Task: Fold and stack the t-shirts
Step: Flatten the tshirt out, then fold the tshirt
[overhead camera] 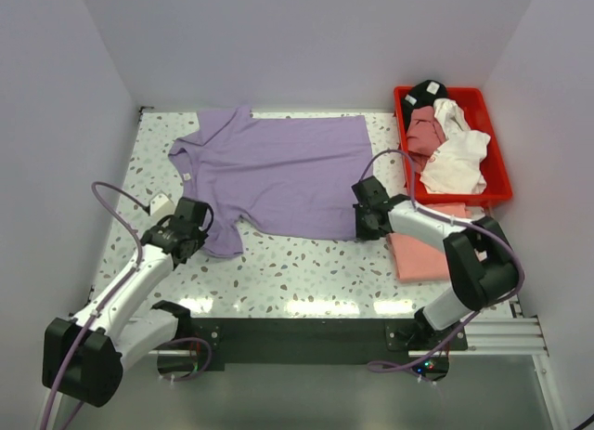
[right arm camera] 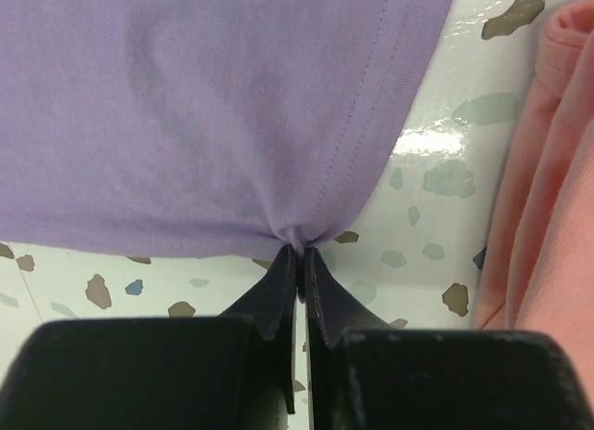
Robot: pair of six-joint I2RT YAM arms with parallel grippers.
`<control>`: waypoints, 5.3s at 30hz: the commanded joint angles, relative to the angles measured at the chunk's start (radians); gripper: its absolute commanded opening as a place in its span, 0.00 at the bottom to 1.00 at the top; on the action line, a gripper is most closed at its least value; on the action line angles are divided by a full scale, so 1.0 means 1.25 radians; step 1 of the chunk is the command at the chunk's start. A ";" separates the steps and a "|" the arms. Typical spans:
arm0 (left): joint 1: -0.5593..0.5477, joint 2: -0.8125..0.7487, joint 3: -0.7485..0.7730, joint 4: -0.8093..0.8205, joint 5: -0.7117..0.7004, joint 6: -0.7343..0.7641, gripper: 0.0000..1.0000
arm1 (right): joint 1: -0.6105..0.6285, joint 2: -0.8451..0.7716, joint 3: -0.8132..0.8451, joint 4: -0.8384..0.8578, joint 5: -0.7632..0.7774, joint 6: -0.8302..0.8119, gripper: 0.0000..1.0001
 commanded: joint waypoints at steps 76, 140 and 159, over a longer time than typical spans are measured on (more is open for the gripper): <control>0.147 1.132 1.108 0.605 -0.072 0.790 0.05 | -0.228 0.654 0.987 0.016 -0.129 -0.189 0.00; 0.153 0.142 0.189 0.047 -0.007 0.126 0.07 | -0.228 0.348 0.767 -0.154 -0.122 -0.323 0.05; 0.174 0.201 0.251 0.241 0.070 0.230 1.00 | -0.218 0.251 0.672 -0.094 -0.317 -0.308 0.99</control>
